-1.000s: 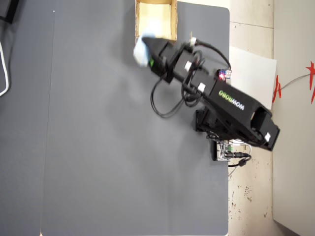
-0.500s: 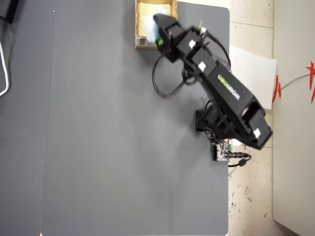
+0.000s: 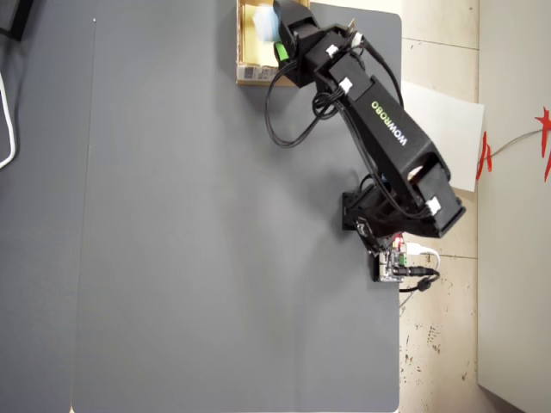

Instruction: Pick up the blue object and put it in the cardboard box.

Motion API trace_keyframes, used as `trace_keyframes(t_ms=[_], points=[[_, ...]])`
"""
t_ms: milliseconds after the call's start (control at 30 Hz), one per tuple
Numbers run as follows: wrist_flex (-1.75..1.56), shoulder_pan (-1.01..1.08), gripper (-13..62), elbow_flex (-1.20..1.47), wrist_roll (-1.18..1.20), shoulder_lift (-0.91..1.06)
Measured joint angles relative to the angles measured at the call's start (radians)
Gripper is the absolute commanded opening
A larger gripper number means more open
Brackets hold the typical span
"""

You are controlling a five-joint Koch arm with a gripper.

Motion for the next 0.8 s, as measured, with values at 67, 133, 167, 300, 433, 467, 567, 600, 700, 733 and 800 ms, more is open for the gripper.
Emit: trace_keyframes(t_ms=[67,133,167,300,433,467,567,600,700,733,800], points=[[0.0,0.0,30.8,0.0,0.002,0.0],[0.0,0.0,30.8,-0.002,0.012,0.0],[0.0,0.0,30.8,0.0,0.014,0.0],[0.0,-0.014,30.8,0.0,0.032,0.0],[0.0,-0.063,30.8,0.0,0.064,0.006],[0.0,-0.098,30.8,0.0,0.087,0.021],[0.0,-0.156,30.9,0.002,0.109,0.051],[0.0,-0.184,31.6,0.0,0.11,0.064],[0.0,-0.282,31.6,0.0,0.114,0.104],[0.0,-0.344,31.7,0.002,0.115,0.126],[0.0,-0.393,32.7,0.003,0.115,0.152]])
